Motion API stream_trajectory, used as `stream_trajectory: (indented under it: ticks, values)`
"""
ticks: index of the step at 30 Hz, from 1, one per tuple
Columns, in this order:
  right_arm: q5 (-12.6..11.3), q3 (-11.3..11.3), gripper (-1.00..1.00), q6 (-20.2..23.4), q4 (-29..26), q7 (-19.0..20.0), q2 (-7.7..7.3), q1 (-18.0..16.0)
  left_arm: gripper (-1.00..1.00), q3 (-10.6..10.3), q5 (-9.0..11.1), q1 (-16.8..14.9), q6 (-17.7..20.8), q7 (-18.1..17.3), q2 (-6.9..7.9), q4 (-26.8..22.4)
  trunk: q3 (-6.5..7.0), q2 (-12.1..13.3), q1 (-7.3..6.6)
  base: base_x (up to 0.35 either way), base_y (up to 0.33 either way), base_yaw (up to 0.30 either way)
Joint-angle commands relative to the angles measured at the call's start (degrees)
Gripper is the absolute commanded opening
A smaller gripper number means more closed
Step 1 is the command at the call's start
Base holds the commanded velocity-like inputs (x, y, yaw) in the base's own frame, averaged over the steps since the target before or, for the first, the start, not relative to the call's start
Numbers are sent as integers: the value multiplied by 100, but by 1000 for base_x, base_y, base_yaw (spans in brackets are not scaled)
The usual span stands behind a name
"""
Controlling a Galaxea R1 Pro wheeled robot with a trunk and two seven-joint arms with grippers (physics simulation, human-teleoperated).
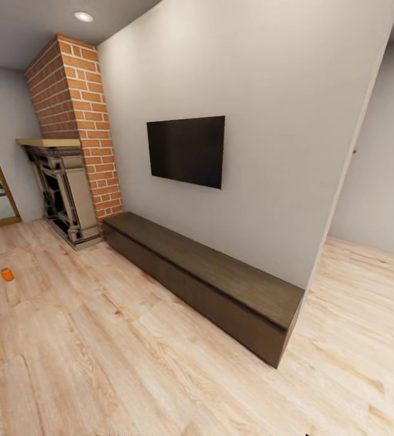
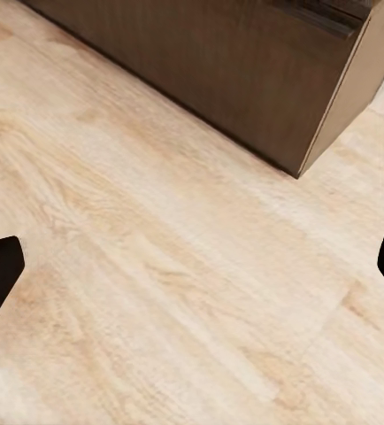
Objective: Put the three can of soda from the living room inside the tash can in the kitchen.
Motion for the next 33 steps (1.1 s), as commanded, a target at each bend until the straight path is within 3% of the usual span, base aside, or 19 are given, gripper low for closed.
stream_trajectory:
  ticks: [1,21,33]
  values:
    - [0,0,100,0,0,0,0,0,100,0,0,0,0,0,0,0,0,0,0,0,0,208]
    - [1,0,100,0,3,0,0,0,100,-8,0,0,0,0,0,0,-13,0,0,0,0,228]
    - [0,-2,100,3,-1,0,0,0,100,-9,0,0,0,0,0,0,-21,0,0,0,0,51]
